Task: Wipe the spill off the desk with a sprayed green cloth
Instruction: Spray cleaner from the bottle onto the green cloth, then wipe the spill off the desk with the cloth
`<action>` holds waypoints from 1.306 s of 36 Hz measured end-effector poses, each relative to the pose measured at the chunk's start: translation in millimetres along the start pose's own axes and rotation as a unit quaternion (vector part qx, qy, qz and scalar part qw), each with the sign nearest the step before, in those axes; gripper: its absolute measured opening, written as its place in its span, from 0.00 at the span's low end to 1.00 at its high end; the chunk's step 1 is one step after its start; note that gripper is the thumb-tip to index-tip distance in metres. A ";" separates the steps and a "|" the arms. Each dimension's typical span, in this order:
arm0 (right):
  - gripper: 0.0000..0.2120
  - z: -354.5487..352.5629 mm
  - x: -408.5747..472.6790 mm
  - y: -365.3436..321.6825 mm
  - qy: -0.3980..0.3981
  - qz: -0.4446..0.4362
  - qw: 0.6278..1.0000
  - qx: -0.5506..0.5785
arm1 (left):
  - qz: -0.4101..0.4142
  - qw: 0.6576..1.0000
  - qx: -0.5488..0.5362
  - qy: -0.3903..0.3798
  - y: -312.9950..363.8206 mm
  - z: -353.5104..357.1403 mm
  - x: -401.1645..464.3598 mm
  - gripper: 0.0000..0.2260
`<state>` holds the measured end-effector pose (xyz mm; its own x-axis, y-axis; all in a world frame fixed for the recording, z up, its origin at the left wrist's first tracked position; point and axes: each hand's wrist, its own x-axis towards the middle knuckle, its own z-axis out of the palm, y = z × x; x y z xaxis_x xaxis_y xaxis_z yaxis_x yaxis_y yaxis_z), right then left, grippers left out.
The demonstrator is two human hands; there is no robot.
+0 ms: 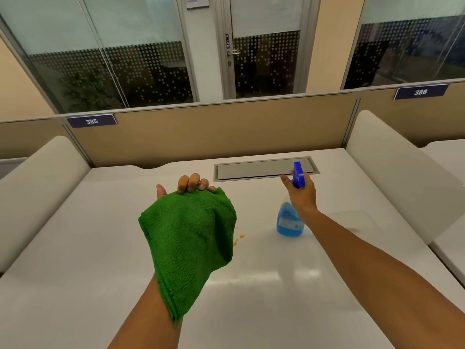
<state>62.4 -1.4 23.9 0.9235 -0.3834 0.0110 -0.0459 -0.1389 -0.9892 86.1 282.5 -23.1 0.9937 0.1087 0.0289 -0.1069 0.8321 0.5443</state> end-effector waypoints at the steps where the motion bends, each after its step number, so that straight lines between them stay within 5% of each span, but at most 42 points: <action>1: 0.29 0.6 -0.8 0.3 0.005 0.004 1.000 0.003 | -0.014 1.000 -0.016 0.000 3.2 10.4 -10.7 0.27; 4: 0.32 0.8 -1.3 3.3 0.012 -0.003 1.000 0.004 | 0.026 1.000 0.008 0.014 30.9 44.7 -48.2 0.29; 9: 0.40 -6.2 -7.8 11.7 0.022 -0.029 0.999 0.009 | 0.013 0.995 0.014 -0.096 58.4 75.1 -73.0 0.28; 16: 0.36 -0.6 -72.7 25.8 0.215 -0.078 0.973 0.041 | 0.035 0.989 0.030 -0.141 59.8 56.3 -73.1 0.30; 18: 0.31 10.6 -93.4 28.1 0.164 -0.070 0.982 0.057 | -0.001 0.989 -0.002 -0.149 60.4 51.9 -72.3 0.29; 23: 0.43 50.0 -129.2 17.9 -0.193 0.052 0.977 0.081 | -0.021 0.987 -0.022 -0.156 55.0 41.9 -74.8 0.26; 26: 0.27 74.7 -145.3 3.0 -0.321 0.115 0.930 0.135 | -0.020 0.983 -0.036 -0.180 50.1 35.3 -78.5 0.24; 40: 0.31 118.4 -167.3 -27.9 -0.466 0.254 0.830 0.175 | -0.062 0.983 -0.058 -0.160 67.0 -12.5 -80.2 0.25; 47: 0.37 132.3 -177.9 -17.1 -0.446 0.302 0.772 0.337 | -0.087 0.984 -0.067 -0.139 71.0 -19.9 -63.0 0.25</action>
<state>-50.7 190.0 19.6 0.7200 0.6308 -0.2893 -0.6394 0.4409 -0.6299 15.2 345.5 -3.0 0.9668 -0.1781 0.1835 0.0796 0.8916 0.4457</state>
